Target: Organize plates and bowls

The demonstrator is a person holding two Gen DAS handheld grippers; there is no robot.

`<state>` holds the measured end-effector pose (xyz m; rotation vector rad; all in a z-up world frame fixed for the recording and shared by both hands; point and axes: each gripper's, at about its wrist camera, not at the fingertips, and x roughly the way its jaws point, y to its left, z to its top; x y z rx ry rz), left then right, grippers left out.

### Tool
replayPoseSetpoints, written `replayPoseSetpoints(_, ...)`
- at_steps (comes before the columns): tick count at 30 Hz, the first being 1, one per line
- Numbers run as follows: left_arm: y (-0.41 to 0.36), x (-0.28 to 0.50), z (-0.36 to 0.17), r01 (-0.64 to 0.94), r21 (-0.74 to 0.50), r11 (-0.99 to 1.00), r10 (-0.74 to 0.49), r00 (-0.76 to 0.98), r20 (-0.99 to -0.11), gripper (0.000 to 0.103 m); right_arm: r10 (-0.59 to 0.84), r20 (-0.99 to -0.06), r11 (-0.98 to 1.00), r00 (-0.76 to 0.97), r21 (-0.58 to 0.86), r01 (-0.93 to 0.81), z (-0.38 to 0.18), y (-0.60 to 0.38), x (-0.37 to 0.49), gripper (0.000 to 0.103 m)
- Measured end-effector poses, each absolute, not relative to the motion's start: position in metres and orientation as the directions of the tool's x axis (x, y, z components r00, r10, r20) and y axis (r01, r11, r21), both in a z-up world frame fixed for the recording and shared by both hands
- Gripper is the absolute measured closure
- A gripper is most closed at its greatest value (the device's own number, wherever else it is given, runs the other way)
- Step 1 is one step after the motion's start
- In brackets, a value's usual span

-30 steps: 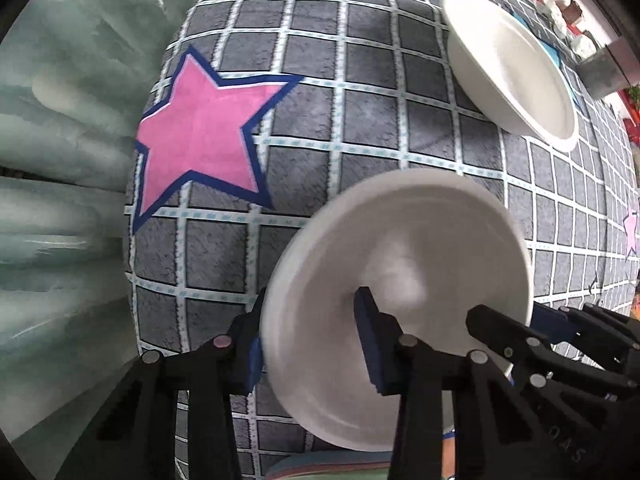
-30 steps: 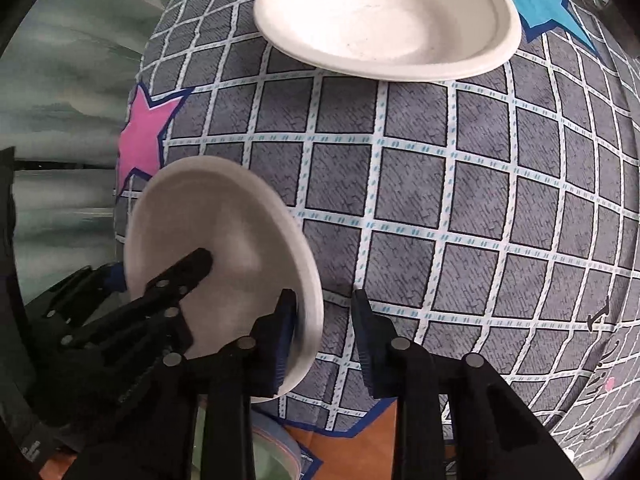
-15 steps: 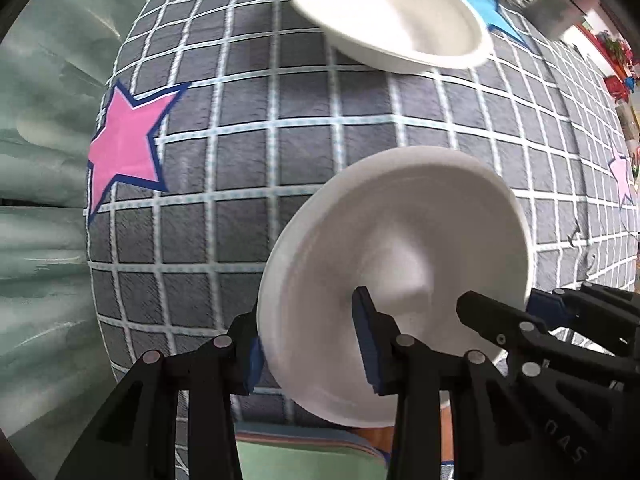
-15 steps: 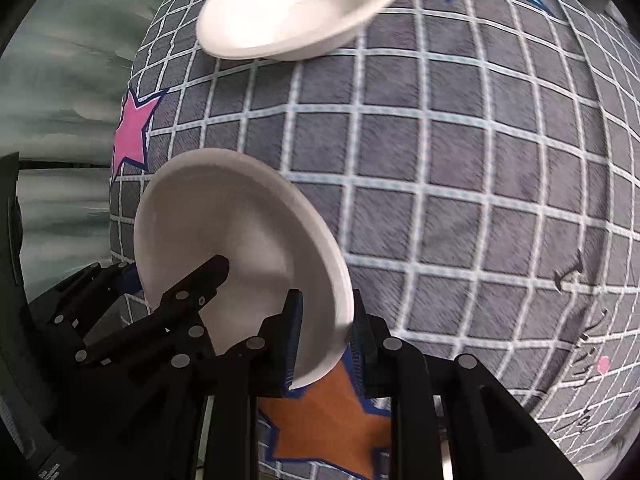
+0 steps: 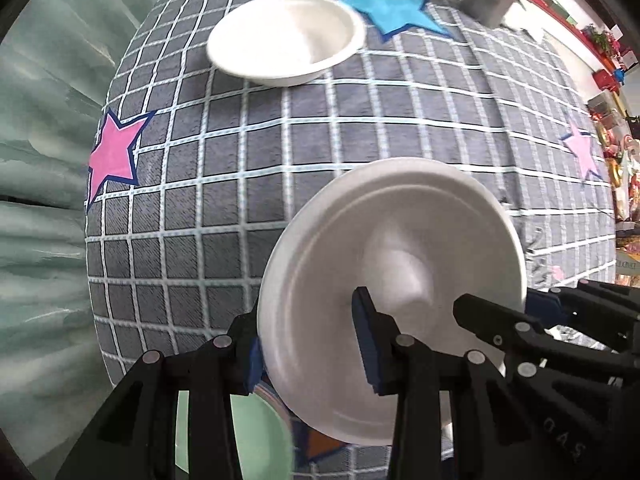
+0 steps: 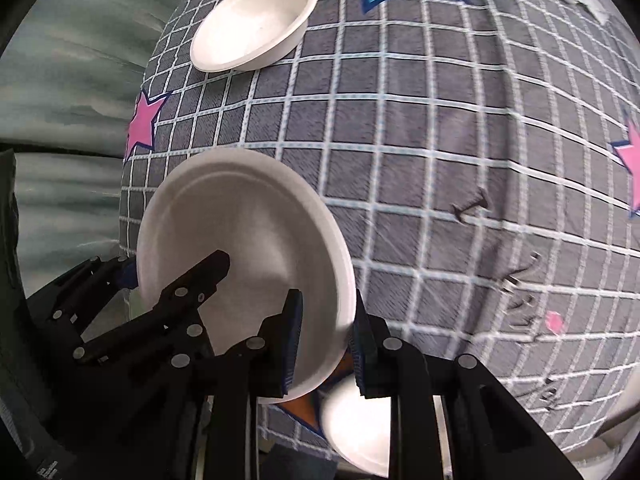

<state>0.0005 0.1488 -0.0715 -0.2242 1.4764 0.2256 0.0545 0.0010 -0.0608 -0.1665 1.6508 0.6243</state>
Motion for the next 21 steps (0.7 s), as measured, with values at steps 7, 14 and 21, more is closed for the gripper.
replayPoseSetpoints(7, 0.045, -0.01, -0.023, -0.264, -0.011, 0.964, 0.023, 0.124, -0.992, 0.061, 0.218, -0.959, 0.824, -0.183, 0.281, -0.491, -0.038, -0.058, 0.037, 0.078)
replayPoseSetpoints(14, 0.005, -0.038, -0.024, -0.271, -0.008, 0.963, 0.022, 0.108, -0.994, 0.061, 0.205, -0.959, 0.82, -0.195, 0.277, -0.501, -0.034, -0.112, 0.015, 0.078)
replayPoseSetpoints(21, -0.028, -0.024, -0.044, -0.31, 0.076, 0.948, 0.099, 0.061, -0.993, 0.033, 0.164, -0.968, 0.814, -0.193, 0.243, -0.527, -0.053, -0.137, 0.014, 0.073)
